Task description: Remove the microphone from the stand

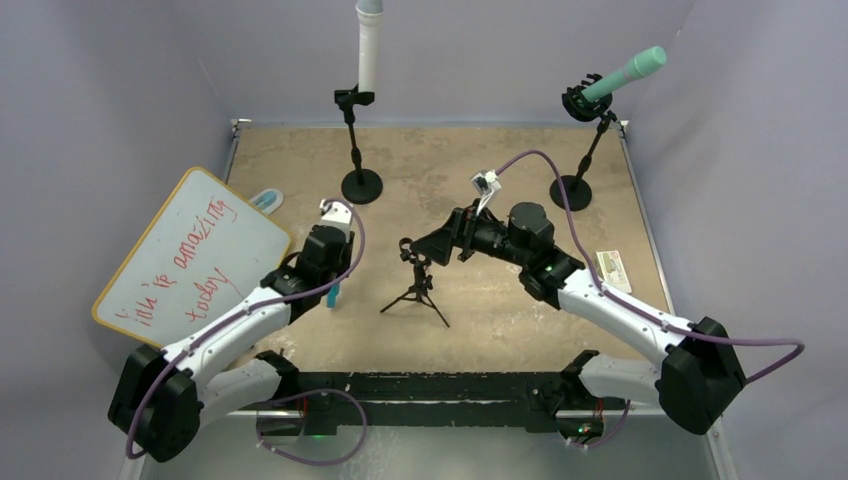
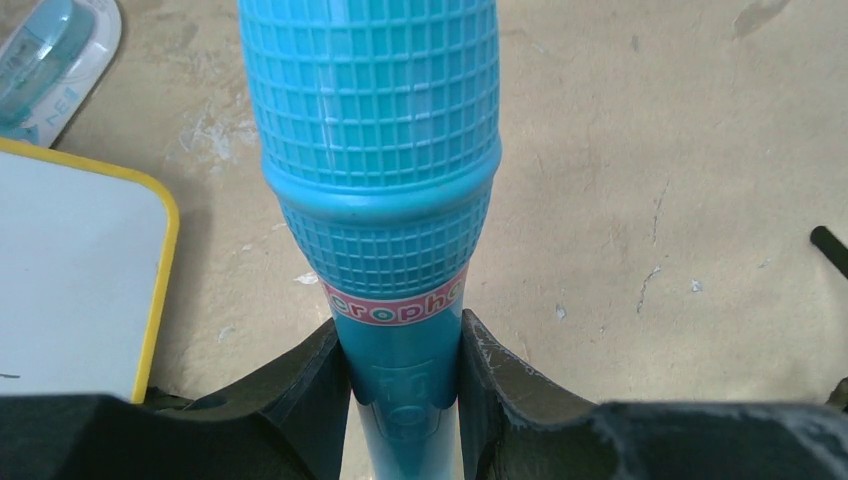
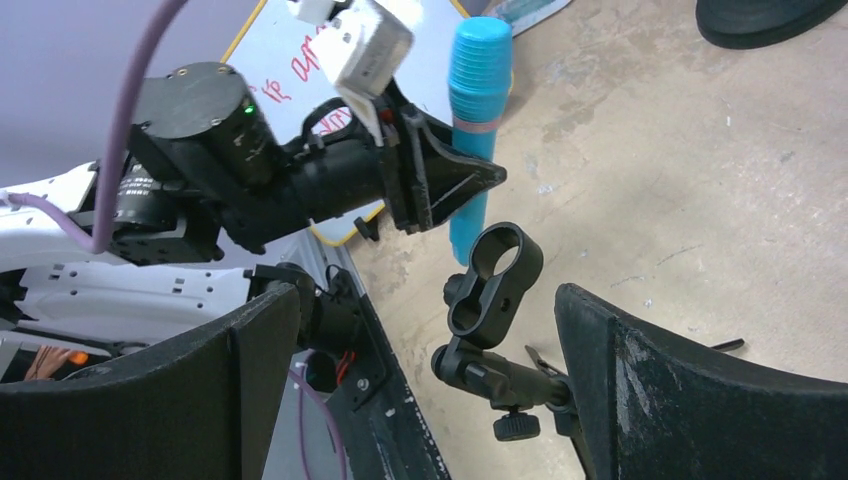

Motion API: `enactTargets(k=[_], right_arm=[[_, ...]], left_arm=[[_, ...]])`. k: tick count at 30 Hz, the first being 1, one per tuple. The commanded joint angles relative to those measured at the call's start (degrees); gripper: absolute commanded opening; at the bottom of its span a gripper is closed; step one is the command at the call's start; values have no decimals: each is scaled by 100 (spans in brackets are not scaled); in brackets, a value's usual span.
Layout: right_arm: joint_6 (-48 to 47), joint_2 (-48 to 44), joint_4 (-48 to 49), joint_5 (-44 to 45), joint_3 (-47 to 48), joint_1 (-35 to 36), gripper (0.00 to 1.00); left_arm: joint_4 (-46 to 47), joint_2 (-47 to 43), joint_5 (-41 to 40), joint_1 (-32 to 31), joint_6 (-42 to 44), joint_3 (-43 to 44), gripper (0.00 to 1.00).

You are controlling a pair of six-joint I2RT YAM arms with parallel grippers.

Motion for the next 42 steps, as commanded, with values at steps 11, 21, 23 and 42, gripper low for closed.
enactTargets(k=[11, 21, 23, 42], right_arm=[[-80, -210, -244, 398, 58, -5, 99], [-124, -210, -346, 512, 118, -7, 99], [-148, -168, -412, 524, 170, -7, 99], [-217, -77, -510, 592, 207, -7, 99]], left_arm=[[-686, 1755, 395, 510, -49, 1148, 0], [-763, 2152, 593, 901, 185, 1305, 5], [-808, 2241, 375, 909, 145, 1353, 23], [-899, 2870, -616, 949, 621, 1628, 49]])
